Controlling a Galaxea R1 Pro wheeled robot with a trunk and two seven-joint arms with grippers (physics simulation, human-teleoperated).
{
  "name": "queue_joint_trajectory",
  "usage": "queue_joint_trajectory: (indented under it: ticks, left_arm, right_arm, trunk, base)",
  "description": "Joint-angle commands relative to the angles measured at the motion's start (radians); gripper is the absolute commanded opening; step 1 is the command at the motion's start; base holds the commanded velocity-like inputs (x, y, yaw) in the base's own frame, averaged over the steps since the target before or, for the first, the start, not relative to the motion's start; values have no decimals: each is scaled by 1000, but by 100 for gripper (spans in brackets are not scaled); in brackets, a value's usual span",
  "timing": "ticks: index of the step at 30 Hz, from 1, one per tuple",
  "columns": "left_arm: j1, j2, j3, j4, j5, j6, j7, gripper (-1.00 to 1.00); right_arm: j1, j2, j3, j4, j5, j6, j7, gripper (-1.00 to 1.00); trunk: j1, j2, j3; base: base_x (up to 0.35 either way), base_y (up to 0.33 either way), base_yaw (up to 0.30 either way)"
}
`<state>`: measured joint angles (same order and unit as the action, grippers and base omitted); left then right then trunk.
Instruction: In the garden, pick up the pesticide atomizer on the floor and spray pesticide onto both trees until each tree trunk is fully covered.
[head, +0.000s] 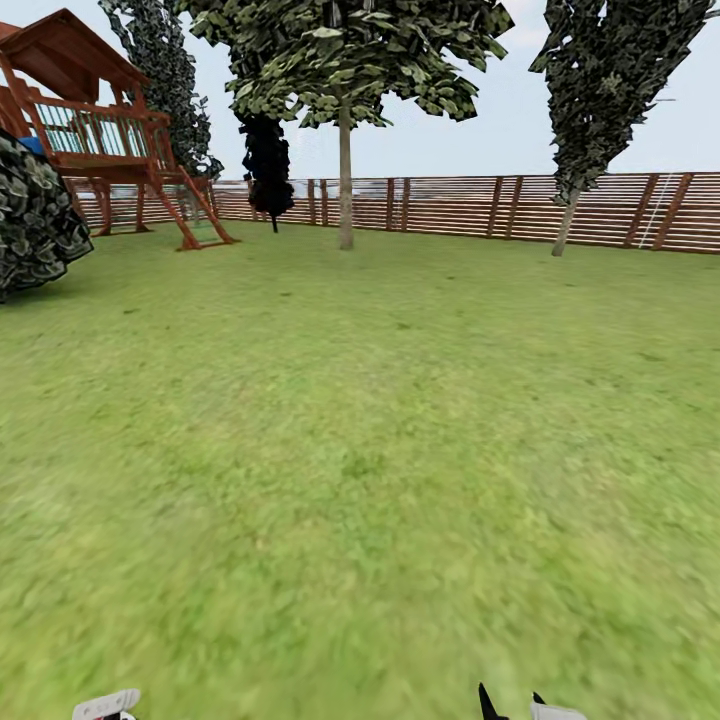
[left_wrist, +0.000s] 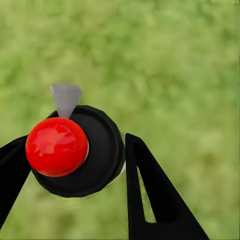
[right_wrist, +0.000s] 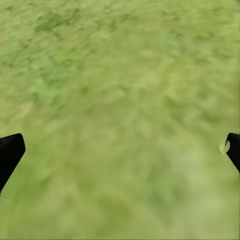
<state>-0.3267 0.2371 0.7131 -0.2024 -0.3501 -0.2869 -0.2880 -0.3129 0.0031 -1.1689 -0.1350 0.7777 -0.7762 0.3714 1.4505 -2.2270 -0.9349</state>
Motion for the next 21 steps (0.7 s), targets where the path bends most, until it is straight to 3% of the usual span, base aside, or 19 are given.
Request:
queue_joint_trajectory:
  ticks: [1, 21]
  left_arm:
    - [0, 0, 0, 0, 0, 0, 0, -100]
    - [0, 0, 0, -1, 0, 0, 0, -100]
  right_arm:
    - [0, 0, 0, 0, 0, 0, 0, 100]
    - [0, 0, 0, 0, 0, 0, 0, 100]
  trunk:
    - [0, 0, 0]
    - [0, 0, 0]
  base:
    - [338, 0, 0]
    - [338, 0, 0]
